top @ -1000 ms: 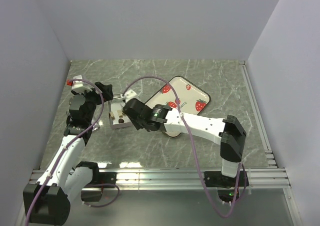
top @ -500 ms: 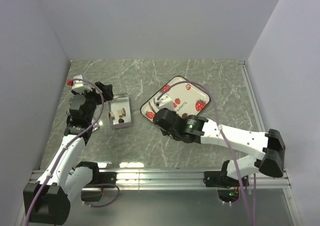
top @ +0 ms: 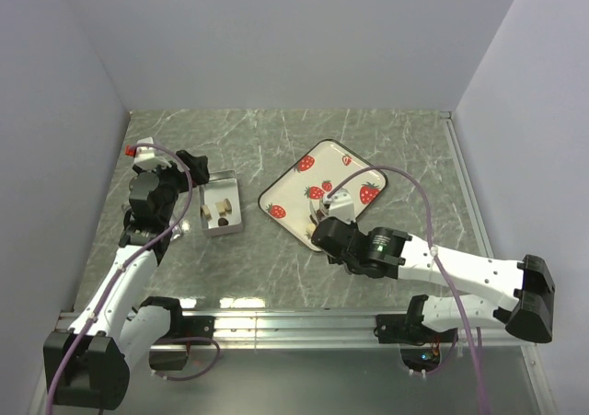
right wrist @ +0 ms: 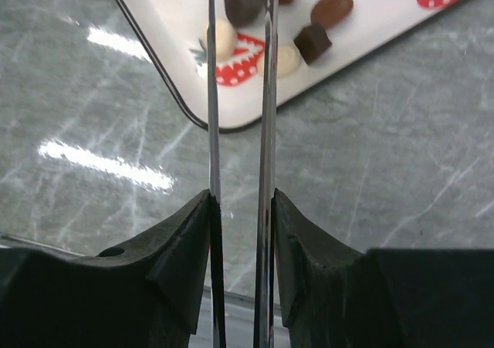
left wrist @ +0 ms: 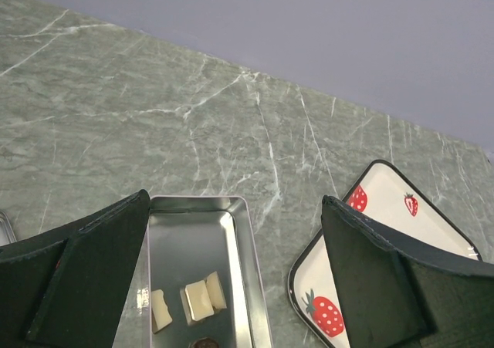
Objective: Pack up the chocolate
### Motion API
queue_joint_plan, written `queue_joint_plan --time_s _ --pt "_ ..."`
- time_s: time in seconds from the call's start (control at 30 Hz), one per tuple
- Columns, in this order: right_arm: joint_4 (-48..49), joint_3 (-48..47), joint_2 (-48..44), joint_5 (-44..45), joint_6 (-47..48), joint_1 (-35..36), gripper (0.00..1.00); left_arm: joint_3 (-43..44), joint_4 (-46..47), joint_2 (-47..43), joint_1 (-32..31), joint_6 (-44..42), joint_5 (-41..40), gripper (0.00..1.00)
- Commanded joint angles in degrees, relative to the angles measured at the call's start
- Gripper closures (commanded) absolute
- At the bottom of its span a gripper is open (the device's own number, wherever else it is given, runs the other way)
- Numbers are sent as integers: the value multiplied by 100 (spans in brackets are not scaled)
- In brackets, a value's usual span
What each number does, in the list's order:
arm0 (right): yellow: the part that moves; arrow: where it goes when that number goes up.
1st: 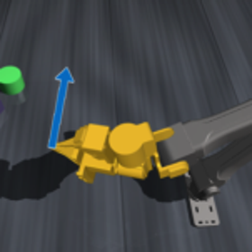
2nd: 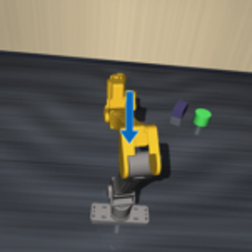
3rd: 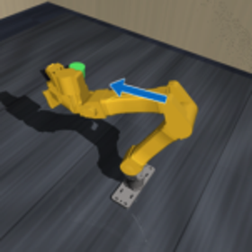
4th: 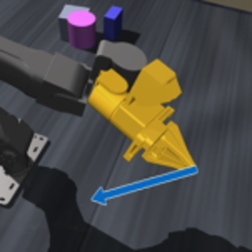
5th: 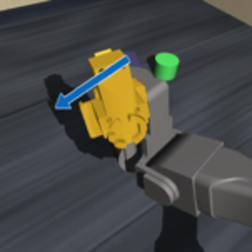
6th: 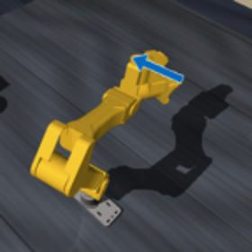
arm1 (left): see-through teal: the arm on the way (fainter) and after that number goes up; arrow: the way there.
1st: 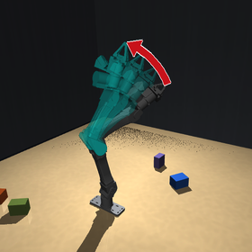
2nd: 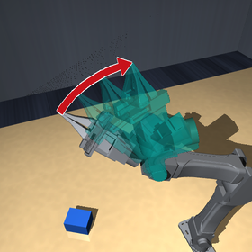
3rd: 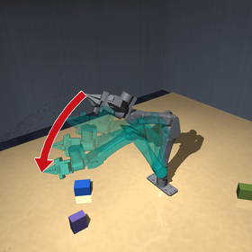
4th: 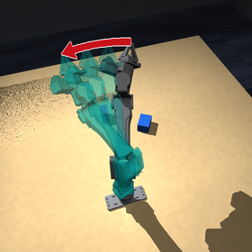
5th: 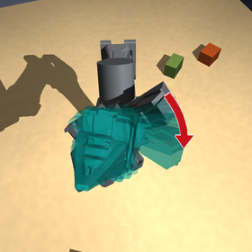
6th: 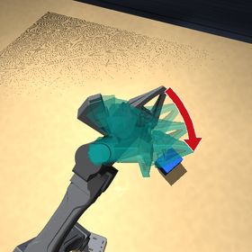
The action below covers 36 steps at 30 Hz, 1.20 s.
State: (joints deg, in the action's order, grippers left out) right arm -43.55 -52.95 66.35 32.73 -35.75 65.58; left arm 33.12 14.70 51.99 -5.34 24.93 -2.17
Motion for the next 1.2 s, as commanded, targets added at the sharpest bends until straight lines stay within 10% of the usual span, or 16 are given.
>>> queue_joint_plan --time_s 0.0,1.17 --pt "-22 101 -306 49 -310 16 57 247 139 -13 -19 3 86 0" --pt "84 355 106 -408 -213 412 57 238 112 -22 -19 -5 59 1"
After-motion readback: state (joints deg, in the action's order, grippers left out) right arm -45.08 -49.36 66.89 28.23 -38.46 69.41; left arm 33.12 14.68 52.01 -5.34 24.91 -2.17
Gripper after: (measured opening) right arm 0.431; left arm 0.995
